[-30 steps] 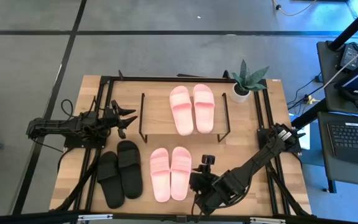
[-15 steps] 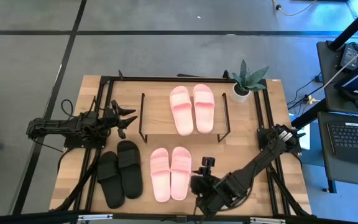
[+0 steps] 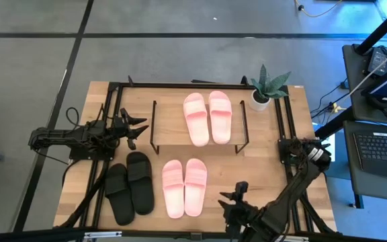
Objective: Pick and place slides into the shelf
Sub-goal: Move the pink slipper under the shelf
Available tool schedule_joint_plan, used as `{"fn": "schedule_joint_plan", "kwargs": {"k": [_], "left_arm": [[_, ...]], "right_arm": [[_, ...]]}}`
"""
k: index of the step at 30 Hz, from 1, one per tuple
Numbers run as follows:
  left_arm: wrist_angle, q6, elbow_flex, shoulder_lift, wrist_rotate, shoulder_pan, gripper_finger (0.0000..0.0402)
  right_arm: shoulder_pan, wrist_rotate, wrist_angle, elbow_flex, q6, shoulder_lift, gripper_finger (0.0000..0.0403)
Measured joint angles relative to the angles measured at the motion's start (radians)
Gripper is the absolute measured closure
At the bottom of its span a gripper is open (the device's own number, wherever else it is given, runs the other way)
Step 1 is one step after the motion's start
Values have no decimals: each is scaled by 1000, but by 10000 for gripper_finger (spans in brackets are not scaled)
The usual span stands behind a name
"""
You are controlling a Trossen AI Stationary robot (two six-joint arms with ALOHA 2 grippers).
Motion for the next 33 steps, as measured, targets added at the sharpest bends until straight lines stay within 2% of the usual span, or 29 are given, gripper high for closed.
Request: {"fn": "schedule_joint_plan", "kwargs": {"k": [4,10,16,22,26,33], "left_arm": [[0,0,0,0,0,0,261],[0,0,0,0,0,0,261],[0,-2,0,0,0,0,261],[0,-2,0,0,0,0,261],[0,-3,0,0,0,0,261],[0,-3,0,0,0,0,260]], "right_arm": [[-3,8,2,-72,78,0,257],[-30,58,28,-95,75,0,257],[-107,60,112,-95,65,0,257],[-162,-59,280,-95,-104,0,257],[-182,-87,378,-95,-221,16,257],[-196,-93,405,-95,-246,34,257]]}}
